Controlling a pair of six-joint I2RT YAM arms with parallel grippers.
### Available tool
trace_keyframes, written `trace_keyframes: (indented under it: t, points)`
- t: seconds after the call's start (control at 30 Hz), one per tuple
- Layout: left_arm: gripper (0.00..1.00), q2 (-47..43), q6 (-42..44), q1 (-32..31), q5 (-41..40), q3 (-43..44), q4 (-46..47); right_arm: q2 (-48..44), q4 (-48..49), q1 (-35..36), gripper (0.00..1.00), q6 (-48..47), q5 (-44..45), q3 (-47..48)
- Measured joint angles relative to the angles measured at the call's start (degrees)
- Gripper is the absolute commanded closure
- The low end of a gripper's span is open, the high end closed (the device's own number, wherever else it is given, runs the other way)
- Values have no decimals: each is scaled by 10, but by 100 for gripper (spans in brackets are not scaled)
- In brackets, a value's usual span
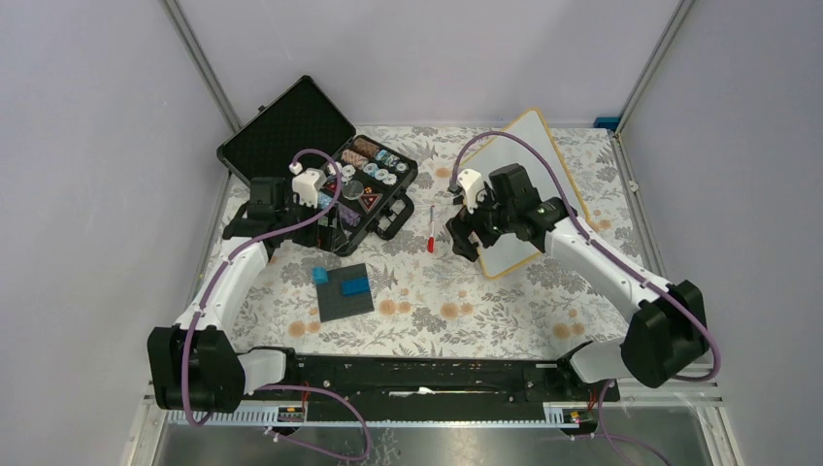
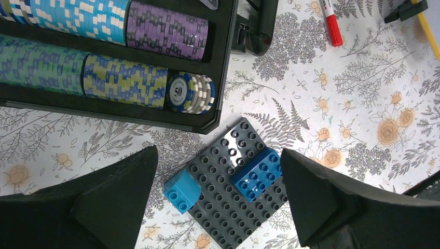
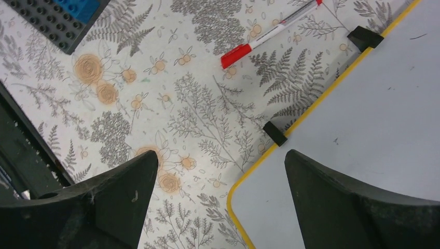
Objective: Write a sentence on the whiteboard
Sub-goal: Adjust the whiteboard stand at the center of the board.
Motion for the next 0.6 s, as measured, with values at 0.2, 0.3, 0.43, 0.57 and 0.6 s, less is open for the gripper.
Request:
trace_keyframes:
  t: [0.2,0.3,0.43,0.57,0.6]
  points:
    - [1,0,-4,0,-1,0,6,87,-14,1,29,15,41,72]
    - [1,0,-5,0,-1,0,7,133,-19,2,47,24,58,110]
    - [1,0,-6,0,-2,0,7,185,-27,6,65,34,82,149]
    - [1,0,-6,0,-2,0,7,235,-28,11,72,39,103,185]
    - [1,0,-7,0,-2,0,7,244,-28,12,72,39,107,191]
